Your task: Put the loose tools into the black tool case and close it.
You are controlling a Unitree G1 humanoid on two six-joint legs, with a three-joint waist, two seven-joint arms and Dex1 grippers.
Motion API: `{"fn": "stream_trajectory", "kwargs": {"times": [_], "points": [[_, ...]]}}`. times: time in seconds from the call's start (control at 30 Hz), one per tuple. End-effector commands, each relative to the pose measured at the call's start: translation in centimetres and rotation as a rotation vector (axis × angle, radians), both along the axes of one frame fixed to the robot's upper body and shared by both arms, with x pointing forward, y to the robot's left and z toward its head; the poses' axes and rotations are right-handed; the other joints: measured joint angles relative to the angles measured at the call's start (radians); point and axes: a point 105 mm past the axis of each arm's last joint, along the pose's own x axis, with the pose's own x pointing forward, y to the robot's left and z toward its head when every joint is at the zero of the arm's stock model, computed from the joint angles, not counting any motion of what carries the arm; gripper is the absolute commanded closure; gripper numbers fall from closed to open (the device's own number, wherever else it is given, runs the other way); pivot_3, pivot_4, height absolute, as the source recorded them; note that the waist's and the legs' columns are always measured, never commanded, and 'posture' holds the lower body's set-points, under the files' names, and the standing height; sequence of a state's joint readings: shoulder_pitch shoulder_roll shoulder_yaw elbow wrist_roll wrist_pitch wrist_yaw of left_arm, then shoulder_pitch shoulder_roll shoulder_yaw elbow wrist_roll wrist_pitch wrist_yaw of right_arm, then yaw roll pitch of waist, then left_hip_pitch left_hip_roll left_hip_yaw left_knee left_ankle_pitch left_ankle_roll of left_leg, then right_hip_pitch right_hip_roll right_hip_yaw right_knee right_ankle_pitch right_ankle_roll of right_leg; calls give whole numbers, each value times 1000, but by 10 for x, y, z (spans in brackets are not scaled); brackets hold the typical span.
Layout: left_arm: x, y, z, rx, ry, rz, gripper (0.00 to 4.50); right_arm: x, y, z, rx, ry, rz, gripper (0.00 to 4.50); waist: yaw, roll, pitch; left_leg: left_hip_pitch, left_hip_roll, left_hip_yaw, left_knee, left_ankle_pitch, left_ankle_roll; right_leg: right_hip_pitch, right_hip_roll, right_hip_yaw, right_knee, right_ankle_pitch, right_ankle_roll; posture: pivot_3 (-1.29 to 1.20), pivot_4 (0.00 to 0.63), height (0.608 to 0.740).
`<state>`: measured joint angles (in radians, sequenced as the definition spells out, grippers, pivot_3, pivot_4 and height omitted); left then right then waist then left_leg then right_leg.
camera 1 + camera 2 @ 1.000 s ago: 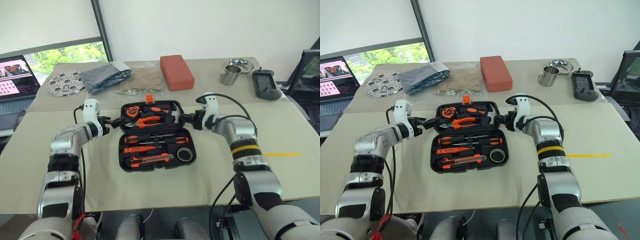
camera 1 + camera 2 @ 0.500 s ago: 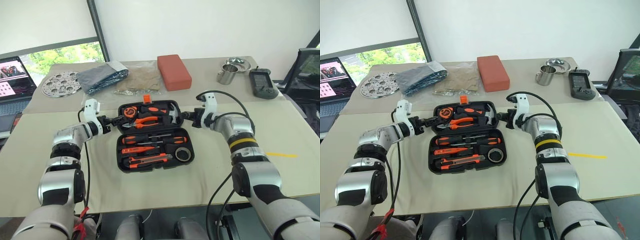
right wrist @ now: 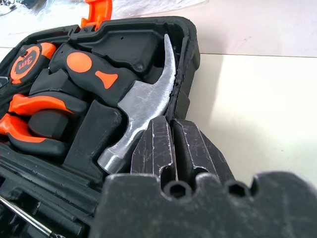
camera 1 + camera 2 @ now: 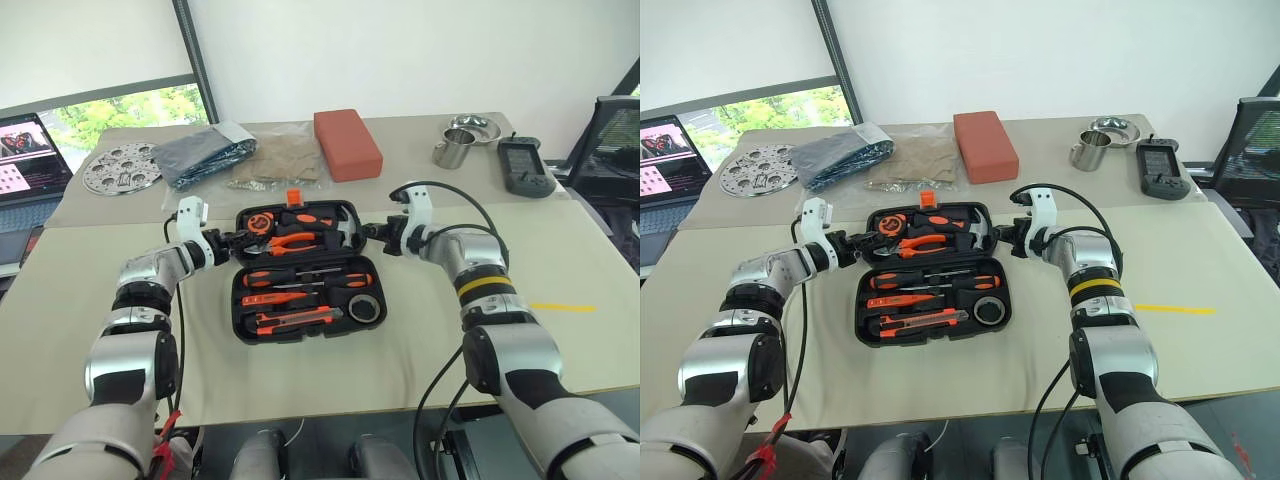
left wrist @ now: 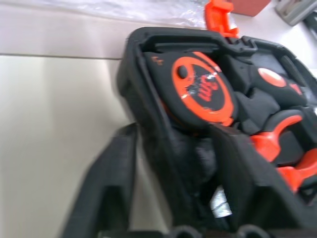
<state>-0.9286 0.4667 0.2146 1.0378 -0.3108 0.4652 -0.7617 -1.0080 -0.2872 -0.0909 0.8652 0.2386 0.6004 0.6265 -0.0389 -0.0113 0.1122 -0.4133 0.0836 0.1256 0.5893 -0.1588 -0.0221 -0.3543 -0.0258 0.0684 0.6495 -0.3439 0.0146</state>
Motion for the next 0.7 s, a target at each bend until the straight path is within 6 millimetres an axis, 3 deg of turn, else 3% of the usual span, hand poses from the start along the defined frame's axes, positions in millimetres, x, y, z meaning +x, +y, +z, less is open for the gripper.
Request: {"fn": "stream_trajectory", "kwargs": {"times": [0.03,0.13,0.4,0.7], "points": [[0,-6,18,11,-70,-77,3777,0,1,18,38,-58,-2,4500,0,0,0,0,0,0,0,0,0,0,0,0,0,0,0,0,150,740],[1,-8,20,26,-85,-90,4456,-3,-1,17,40,-58,-6,4500,1,0,0,0,0,0,1,0,0,1,0,0,0,0,0,0,150,740],[6,-12,28,42,-134,-95,4456,-4,-8,20,45,-77,-38,4500,3,0,0,0,0,0,1,0,0,0,0,0,0,0,0,0,150,740],[15,-10,65,92,-368,-70,4456,-2,-4,45,77,-276,6,4500,5,0,0,-1,0,0,1,0,0,0,0,0,0,0,0,0,150,740]]}}
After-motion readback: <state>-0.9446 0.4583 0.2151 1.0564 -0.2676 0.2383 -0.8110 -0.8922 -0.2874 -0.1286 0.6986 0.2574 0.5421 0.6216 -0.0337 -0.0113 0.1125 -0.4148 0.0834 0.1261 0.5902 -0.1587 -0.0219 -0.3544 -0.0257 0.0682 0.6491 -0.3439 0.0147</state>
